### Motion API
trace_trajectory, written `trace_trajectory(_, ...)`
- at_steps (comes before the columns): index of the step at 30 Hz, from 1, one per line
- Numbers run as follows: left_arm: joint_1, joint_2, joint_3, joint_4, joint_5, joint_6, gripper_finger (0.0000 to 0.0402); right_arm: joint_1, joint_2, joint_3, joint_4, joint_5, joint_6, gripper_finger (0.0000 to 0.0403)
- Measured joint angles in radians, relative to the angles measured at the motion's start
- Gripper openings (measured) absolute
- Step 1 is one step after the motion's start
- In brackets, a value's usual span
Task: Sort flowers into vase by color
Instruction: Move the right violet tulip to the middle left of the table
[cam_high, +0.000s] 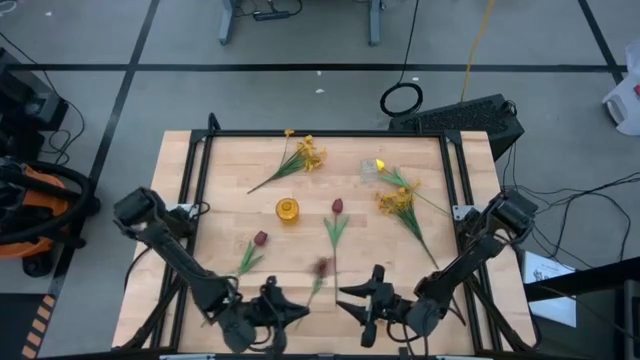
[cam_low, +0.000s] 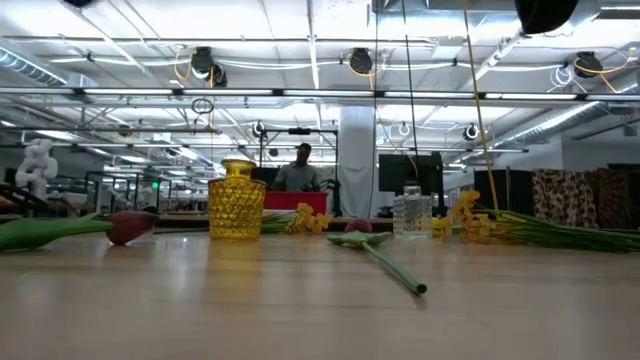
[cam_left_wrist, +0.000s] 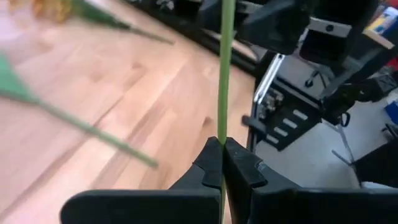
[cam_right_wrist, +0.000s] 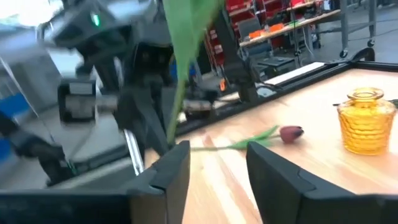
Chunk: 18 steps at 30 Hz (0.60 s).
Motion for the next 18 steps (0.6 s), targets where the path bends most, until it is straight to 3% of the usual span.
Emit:
trace_trajectory(6,-0.075,-0.081,0.000,-0.390,0.124,-0.381,0.0001,0.020,-0.055,0.000,-0.222,-0.011,0.057,0.0177)
trace_trajectory(11,-0.115,-0.107,0.000,-0.702,0.324,-0.723,0.0001,0.025,-0.102,0.000,-0.426,-0.105,0.094,0.0182)
trace_trajectory(15,-0.125,-0.107,0.000,-0.898,0.500,-0.904,0.0001,0.026,-0.174,-0.002,-0.654,-0.142,0.147,0.0182)
trace_trajectory(18,-0.125,-0.106,0.000,-1.017,0.558,-0.975,0.0004,0.025,-0.241,-0.002,-0.803,-0.136,0.181,0.0183)
